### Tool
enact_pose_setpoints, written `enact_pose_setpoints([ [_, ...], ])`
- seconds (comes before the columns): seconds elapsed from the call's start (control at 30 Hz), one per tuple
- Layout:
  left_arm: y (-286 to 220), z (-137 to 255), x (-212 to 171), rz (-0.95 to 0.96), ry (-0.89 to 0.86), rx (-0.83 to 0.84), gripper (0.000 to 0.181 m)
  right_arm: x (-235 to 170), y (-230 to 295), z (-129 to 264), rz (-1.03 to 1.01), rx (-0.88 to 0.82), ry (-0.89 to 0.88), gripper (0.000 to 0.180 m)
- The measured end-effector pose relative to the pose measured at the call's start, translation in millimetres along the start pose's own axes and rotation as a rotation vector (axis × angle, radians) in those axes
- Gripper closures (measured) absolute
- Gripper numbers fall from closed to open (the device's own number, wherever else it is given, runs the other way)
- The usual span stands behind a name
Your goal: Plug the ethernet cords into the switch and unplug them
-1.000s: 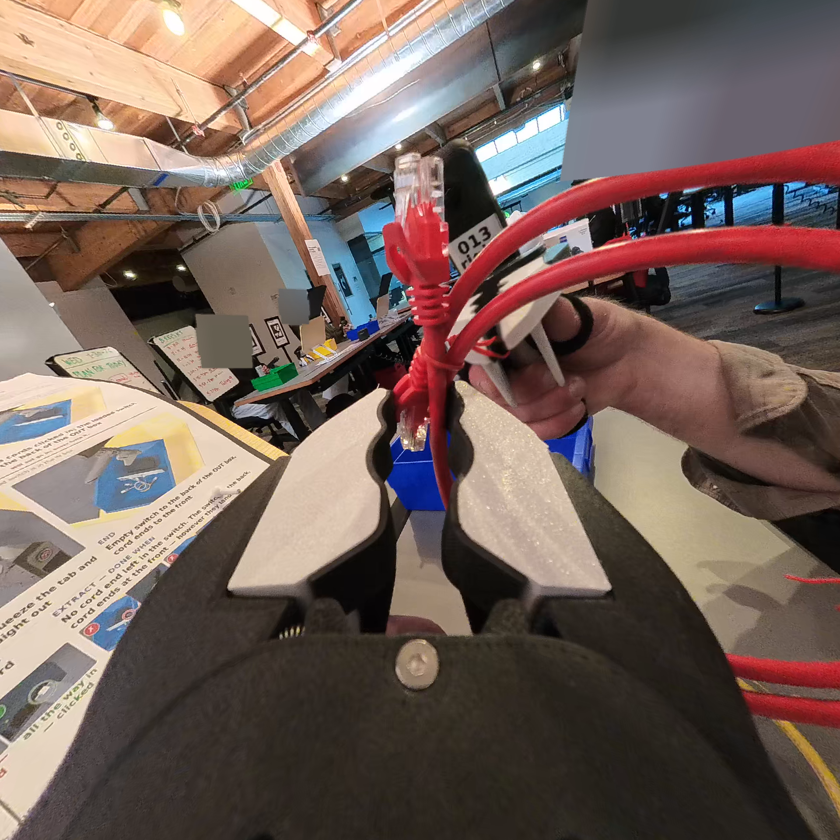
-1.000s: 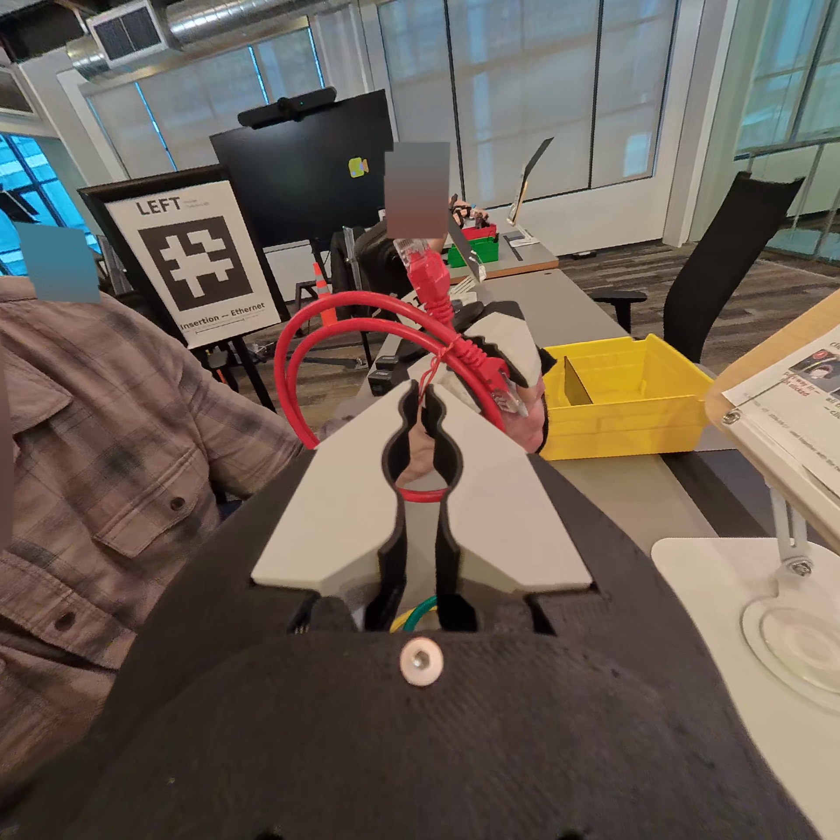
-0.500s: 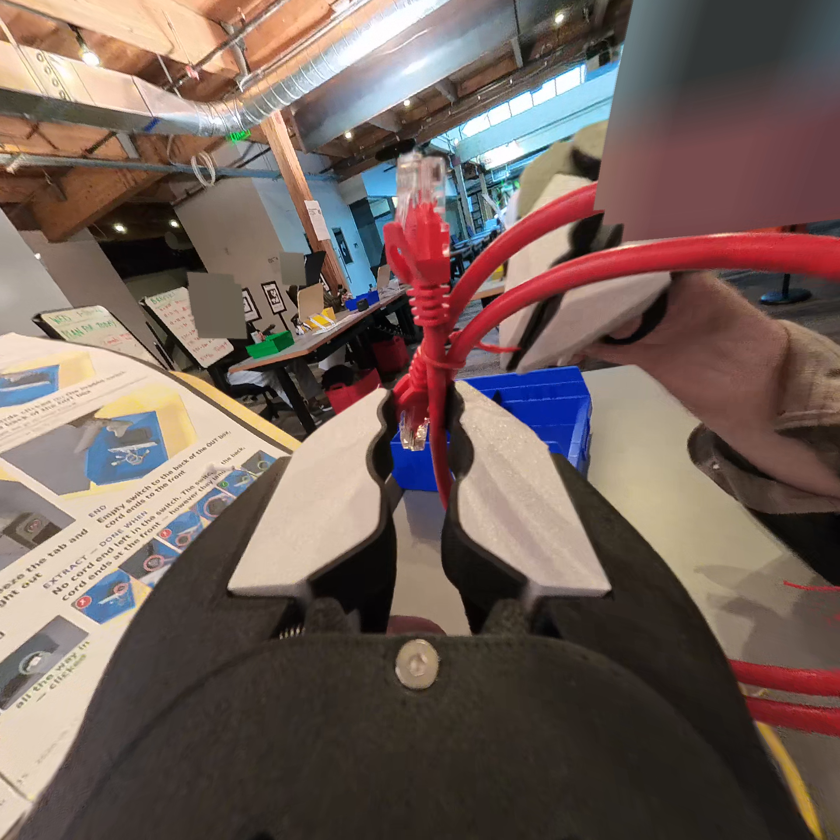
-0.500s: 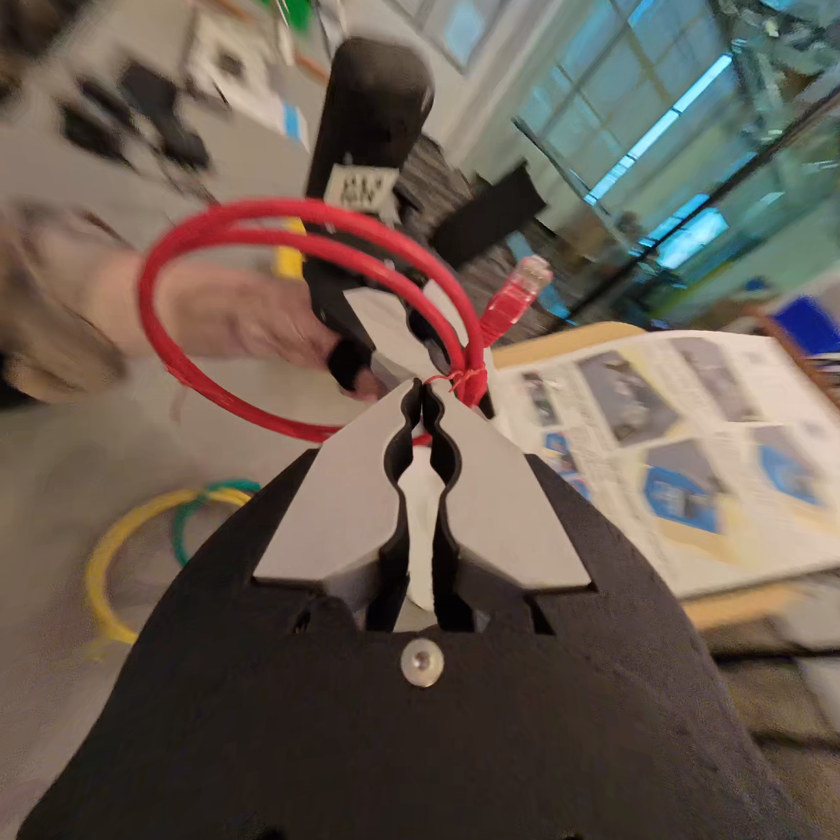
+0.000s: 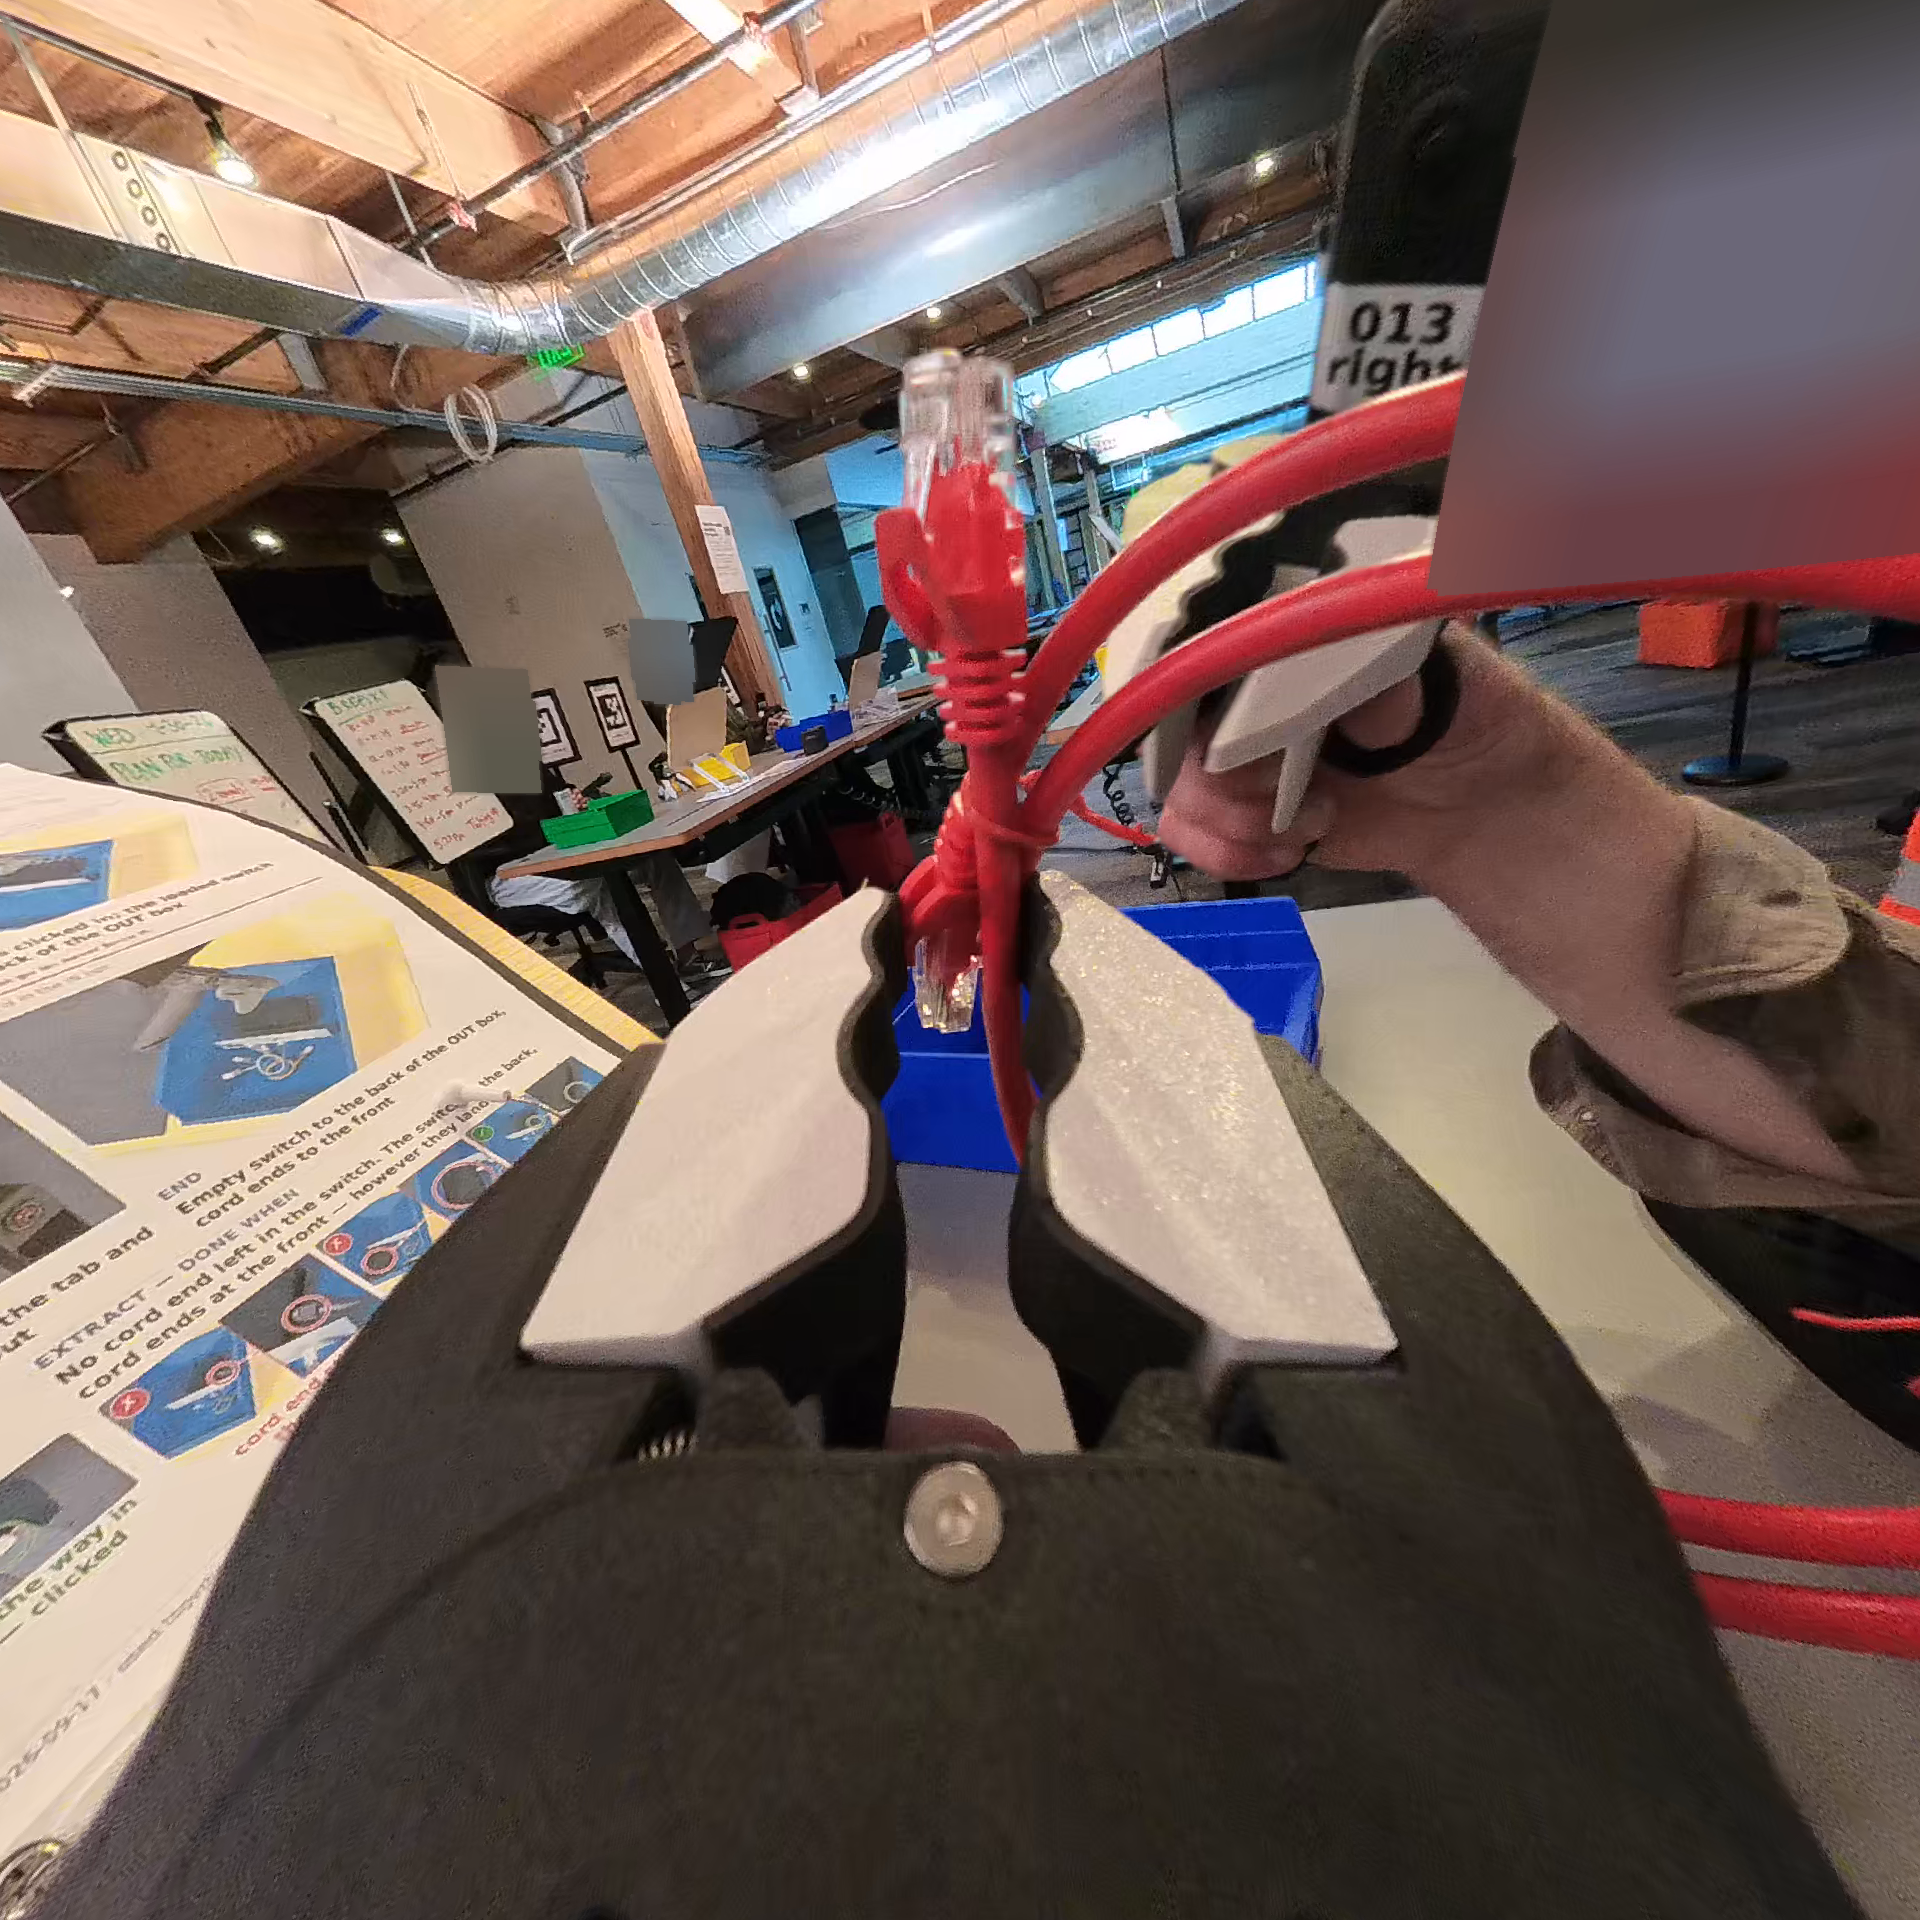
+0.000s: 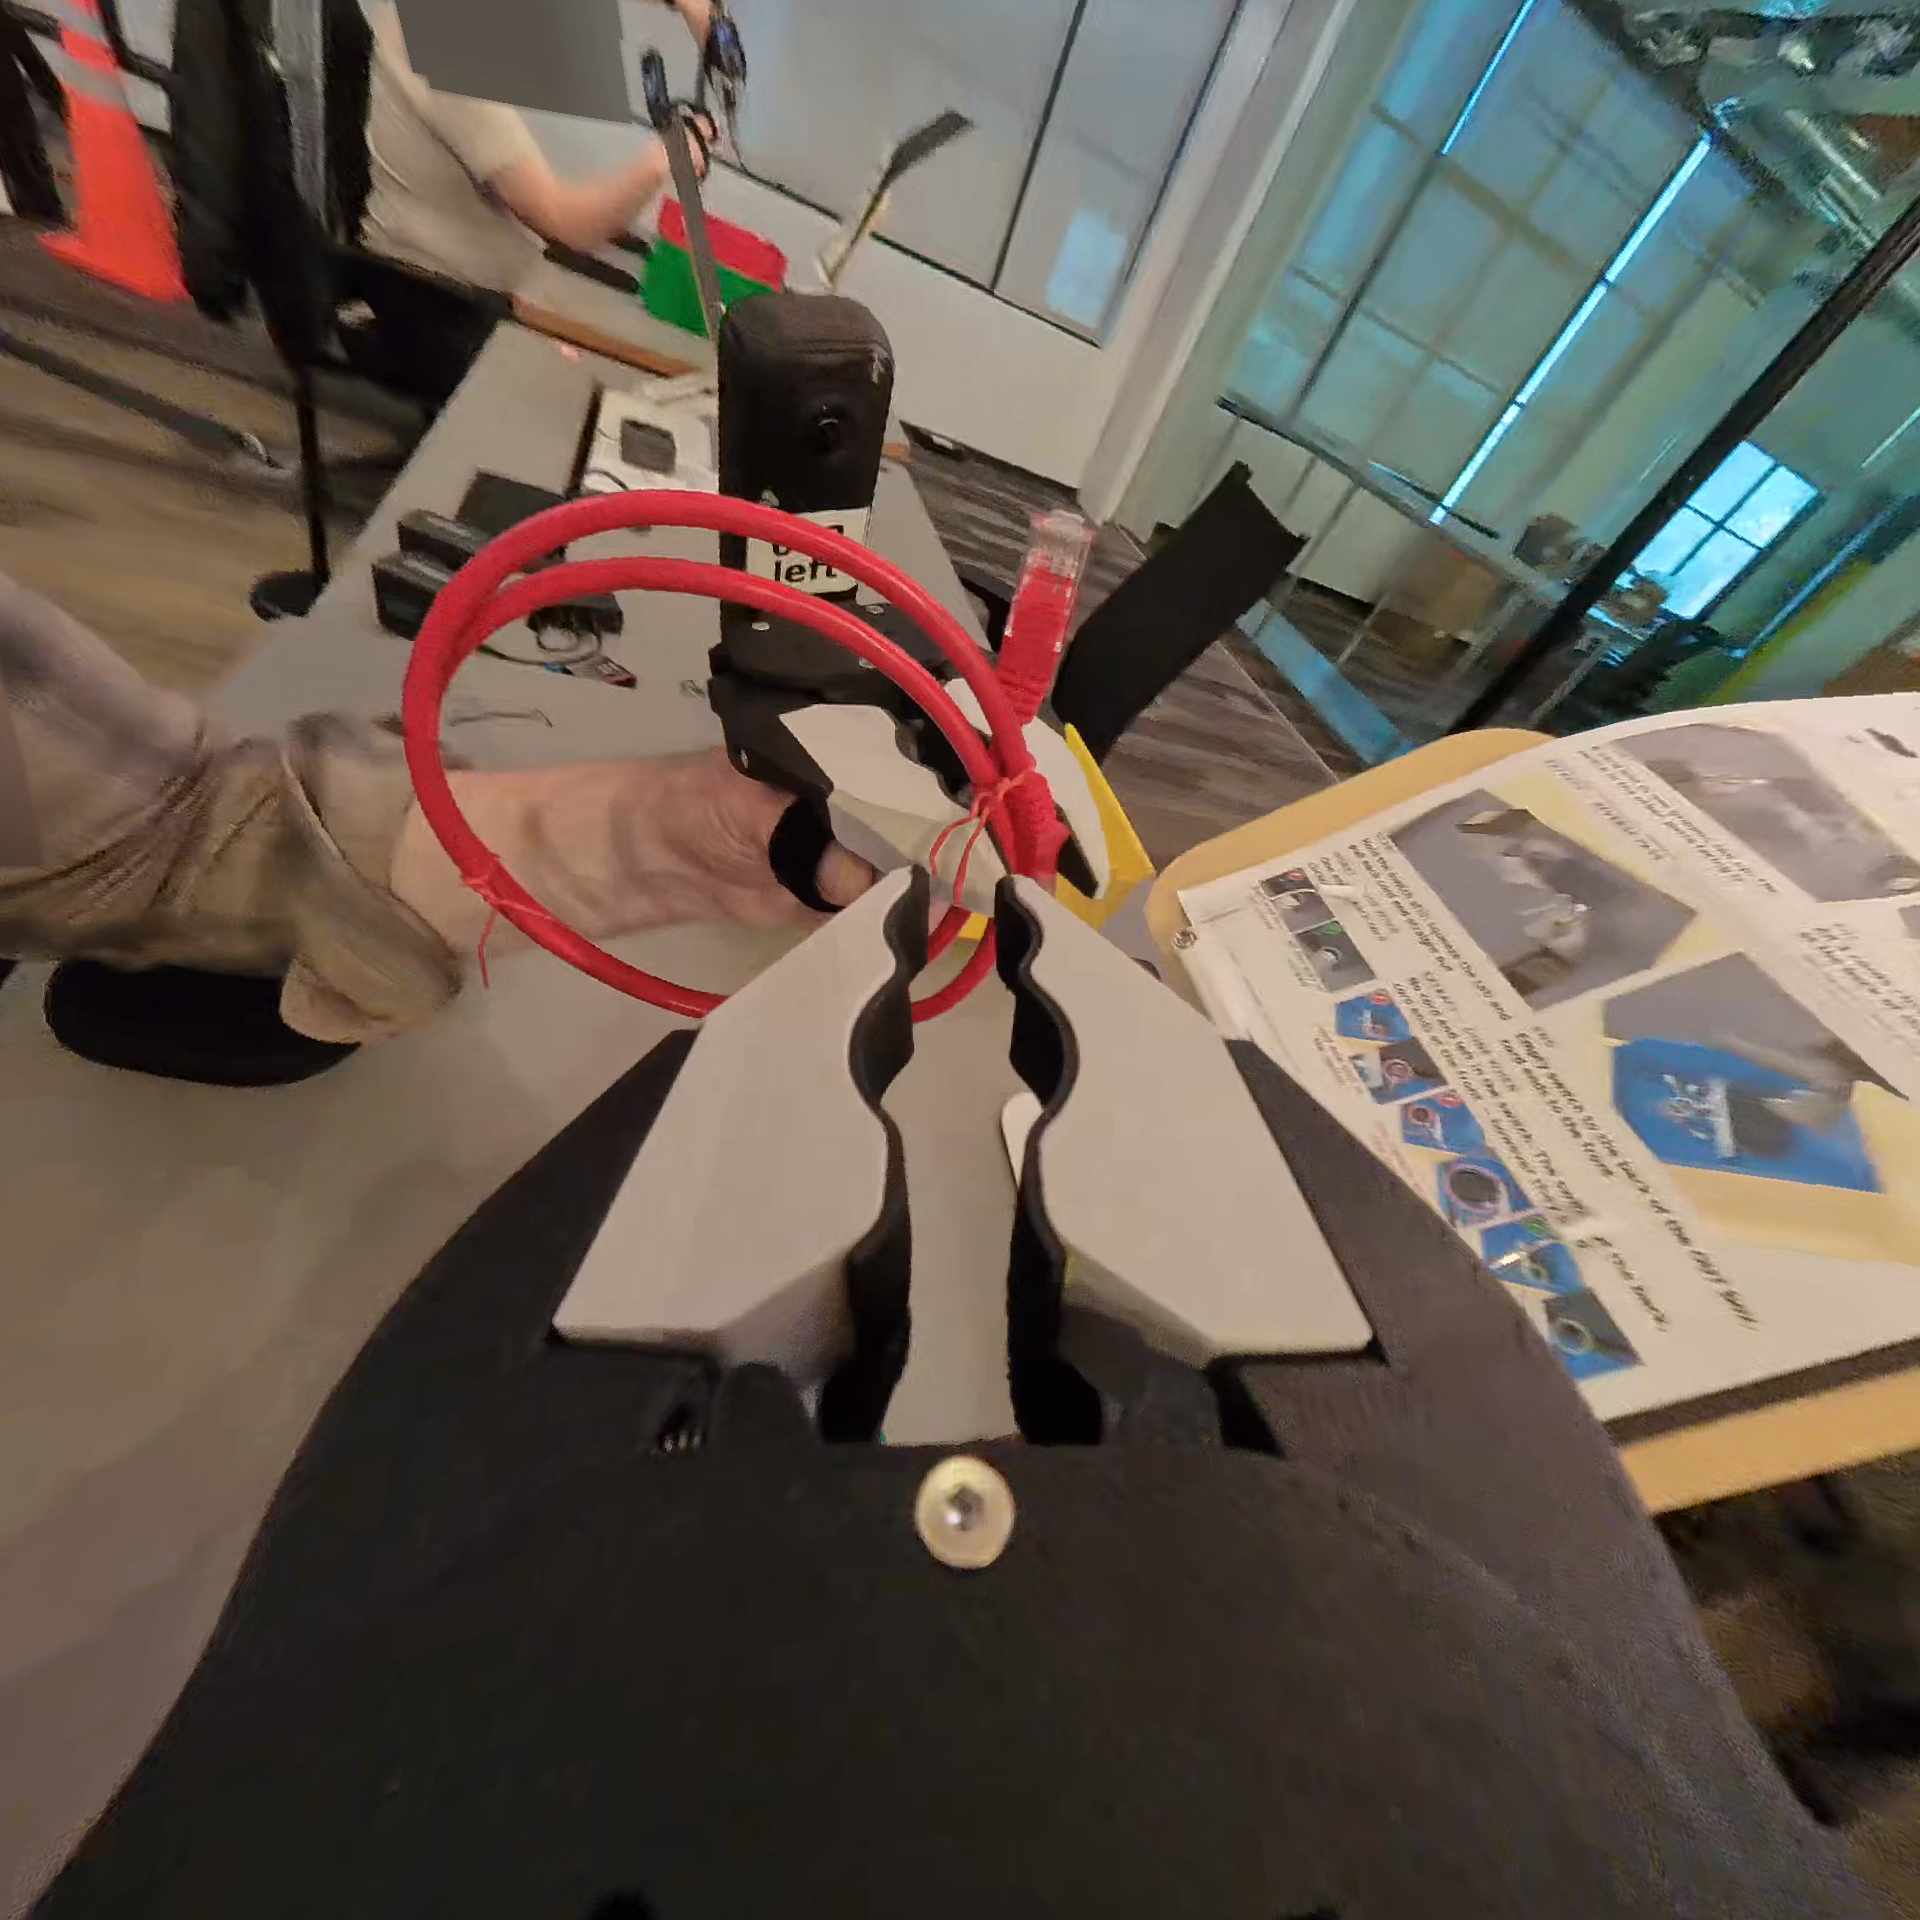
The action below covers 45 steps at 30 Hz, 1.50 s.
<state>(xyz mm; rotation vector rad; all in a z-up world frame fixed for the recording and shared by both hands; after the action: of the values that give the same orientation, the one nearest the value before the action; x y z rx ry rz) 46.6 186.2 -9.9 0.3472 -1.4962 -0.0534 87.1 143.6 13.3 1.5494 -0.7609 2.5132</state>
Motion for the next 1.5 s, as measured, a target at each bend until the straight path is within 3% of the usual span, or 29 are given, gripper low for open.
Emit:
enact_pose_setpoints([
  [0.4,-5,1,4,-0.013,-0.016,-0.021,0.160,-7,3,-15,0.034,0.016,0.027,0.179],
  [0.53,-5,1,4,-0.023,-0.008,-0.018,0.161,-6,3,-14,0.025,0.018,0.028,0.167],
  [0.7,-6,0,3,-0.023,-0.008,-0.022,0.160,-6,5,-15,0.042,0.015,0.034,0.180],
  [0.83,-6,0,3,-0.026,-0.004,-0.019,0.160,-4,5,-14,0.047,0.013,0.030,0.180],
  [1.13,-1,-3,-9,-0.121,0.108,0.063,0.160,7,3,-7,0.092,-0.104,0.049,0.180],
  [1.5,-1,-3,-2,-0.068,0.052,0.064,0.160,-11,11,-32,0.140,-0.120,0.246,0.180],
])
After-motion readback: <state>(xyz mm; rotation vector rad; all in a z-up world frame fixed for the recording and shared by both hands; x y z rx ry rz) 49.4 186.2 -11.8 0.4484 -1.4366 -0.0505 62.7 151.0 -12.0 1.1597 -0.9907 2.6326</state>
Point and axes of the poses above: each gripper's, where its closed fingertips meet, z back along the fingers, x out of its top, y = z × x across the jaws, the point moved 2 cm from there along z, back along the fingers, and after that the axes turned 12 degrees about y, right-handed, at the moved point
